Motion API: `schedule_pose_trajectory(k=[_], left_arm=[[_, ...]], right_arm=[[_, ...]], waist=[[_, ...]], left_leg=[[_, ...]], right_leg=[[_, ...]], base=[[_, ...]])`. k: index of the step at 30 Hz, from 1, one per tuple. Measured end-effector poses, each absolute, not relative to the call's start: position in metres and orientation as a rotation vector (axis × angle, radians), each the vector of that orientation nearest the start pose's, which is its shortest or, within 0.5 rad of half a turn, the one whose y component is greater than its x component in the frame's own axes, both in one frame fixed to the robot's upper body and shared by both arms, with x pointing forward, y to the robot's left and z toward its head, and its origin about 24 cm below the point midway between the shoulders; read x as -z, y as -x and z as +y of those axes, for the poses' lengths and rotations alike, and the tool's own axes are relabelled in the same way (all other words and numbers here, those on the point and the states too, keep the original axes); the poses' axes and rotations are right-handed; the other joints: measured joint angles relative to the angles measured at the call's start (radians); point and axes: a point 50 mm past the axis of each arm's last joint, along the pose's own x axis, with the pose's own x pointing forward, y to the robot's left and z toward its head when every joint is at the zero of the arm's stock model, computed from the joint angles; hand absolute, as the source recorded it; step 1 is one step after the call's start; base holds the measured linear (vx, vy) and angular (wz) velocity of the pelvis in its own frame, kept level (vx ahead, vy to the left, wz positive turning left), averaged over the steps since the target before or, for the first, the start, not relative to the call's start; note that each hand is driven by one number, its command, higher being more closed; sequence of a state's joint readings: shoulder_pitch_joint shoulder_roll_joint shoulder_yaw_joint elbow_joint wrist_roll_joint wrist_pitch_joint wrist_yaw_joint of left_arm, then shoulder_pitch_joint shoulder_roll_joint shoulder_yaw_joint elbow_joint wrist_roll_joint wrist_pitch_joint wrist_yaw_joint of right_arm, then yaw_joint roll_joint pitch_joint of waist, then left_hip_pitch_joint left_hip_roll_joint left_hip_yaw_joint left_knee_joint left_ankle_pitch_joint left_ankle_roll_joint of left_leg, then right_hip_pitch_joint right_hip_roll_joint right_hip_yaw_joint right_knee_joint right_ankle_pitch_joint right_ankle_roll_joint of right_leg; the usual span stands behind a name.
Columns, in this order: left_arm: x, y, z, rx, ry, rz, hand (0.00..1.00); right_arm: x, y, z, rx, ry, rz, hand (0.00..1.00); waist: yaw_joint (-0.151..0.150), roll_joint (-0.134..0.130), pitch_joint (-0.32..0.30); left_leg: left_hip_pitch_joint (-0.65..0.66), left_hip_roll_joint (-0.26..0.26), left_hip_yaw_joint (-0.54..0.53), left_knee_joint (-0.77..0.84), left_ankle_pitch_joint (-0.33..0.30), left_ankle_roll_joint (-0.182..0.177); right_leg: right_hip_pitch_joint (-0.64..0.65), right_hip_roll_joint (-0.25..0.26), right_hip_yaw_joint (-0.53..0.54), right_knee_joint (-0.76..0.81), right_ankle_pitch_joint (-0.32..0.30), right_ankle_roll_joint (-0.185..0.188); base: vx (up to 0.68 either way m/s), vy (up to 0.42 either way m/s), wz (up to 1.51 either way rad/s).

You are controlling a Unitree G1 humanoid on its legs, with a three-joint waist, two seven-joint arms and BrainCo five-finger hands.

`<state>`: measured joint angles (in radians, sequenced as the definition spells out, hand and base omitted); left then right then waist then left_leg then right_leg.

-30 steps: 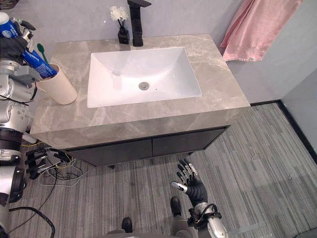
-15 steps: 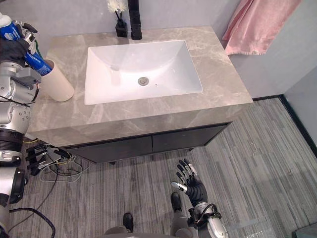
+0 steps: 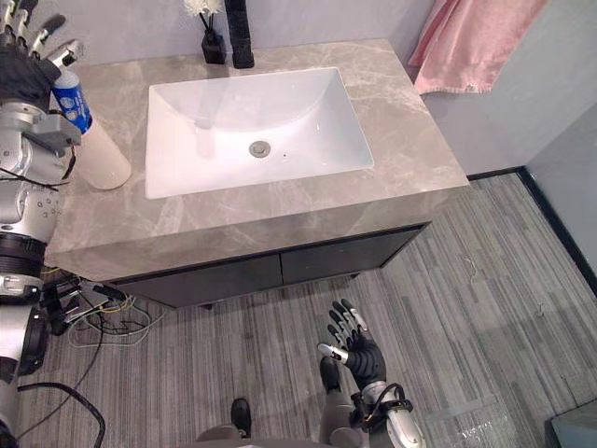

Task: Organize washtable

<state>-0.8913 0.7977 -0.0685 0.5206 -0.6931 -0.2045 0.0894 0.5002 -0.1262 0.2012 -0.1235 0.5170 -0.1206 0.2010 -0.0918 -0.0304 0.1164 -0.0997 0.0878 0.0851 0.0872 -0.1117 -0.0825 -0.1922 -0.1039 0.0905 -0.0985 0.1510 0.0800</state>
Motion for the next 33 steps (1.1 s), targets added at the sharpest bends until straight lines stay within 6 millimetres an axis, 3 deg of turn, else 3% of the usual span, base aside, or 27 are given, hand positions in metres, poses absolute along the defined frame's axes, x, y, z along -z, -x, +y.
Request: schedule_pose_trajectory(k=[11, 14, 15, 21, 24, 27, 33], left_arm=[[-0.299, -0.347, 0.282, -0.159, -0.011, -0.671, 0.0], [-0.306, -0.347, 0.28, -0.154, -0.001, -0.692, 0.0], [-0.314, -0.345, 0.279, -0.15, 0.006, -0.721, 1.0], [-0.341, -0.32, 0.271, -0.083, -0.006, -0.888, 1.0], [-0.331, -0.308, 0.266, -0.033, -0.023, -0.919, 1.0], [-0.302, -0.293, 0.265, 0.02, -0.045, -0.882, 1.0], [-0.218, -0.259, 0.267, 0.034, 0.031, -0.698, 1.0]], right_arm=[[0.013, -0.14, -0.142, -0.168, -0.453, 0.23, 0.0], [0.017, -0.14, -0.143, -0.161, -0.452, 0.244, 0.0], [0.02, -0.139, -0.143, -0.157, -0.451, 0.258, 0.0], [0.022, -0.145, -0.144, -0.16, -0.446, 0.258, 0.0], [0.022, -0.145, -0.147, -0.147, -0.441, 0.255, 0.0], [0.022, -0.146, -0.152, -0.126, -0.44, 0.25, 0.0], [0.033, -0.136, -0.157, -0.057, -0.46, 0.292, 0.0]], waist=[[0.006, 0.001, 0.0], [0.021, 0.001, -0.001], [0.025, 0.002, -0.002], [0.035, 0.013, -0.04], [0.045, 0.028, -0.057], [0.052, 0.039, -0.08], [0.055, 0.042, -0.109]], left_leg=[[0.015, 0.0, -0.016, 0.009, 0.0, 0.0], [0.02, -0.001, -0.024, 0.014, 0.0, 0.0], [0.021, -0.001, -0.03, 0.018, 0.0, 0.0], [0.028, -0.001, -0.031, 0.019, 0.001, -0.001], [0.038, -0.001, -0.031, 0.016, 0.001, -0.001], [0.044, 0.0, -0.031, 0.012, 0.002, -0.001], [0.067, 0.004, -0.027, -0.023, 0.013, -0.002]], right_leg=[[0.028, -0.001, -0.013, 0.0, 0.001, 0.0], [0.037, -0.002, -0.016, 0.0, 0.001, 0.0], [0.044, -0.002, -0.024, 0.0, 0.001, 0.0], [0.055, -0.003, -0.03, 0.0, 0.001, 0.0], [0.063, -0.003, -0.03, 0.0, 0.0, 0.001], [0.067, -0.001, -0.032, 0.0, 0.0, 0.001], [0.074, 0.003, -0.033, 0.0, -0.012, -0.016]], base=[[-0.01, -0.007, 0.03], [-0.03, -0.007, 0.06], [-0.05, -0.007, 0.12], [-0.03, -0.005, 0.03], [0.0, 0.0, 0.0], [0.0, 0.0, 0.0], [-0.01, -0.006, 0.0]])
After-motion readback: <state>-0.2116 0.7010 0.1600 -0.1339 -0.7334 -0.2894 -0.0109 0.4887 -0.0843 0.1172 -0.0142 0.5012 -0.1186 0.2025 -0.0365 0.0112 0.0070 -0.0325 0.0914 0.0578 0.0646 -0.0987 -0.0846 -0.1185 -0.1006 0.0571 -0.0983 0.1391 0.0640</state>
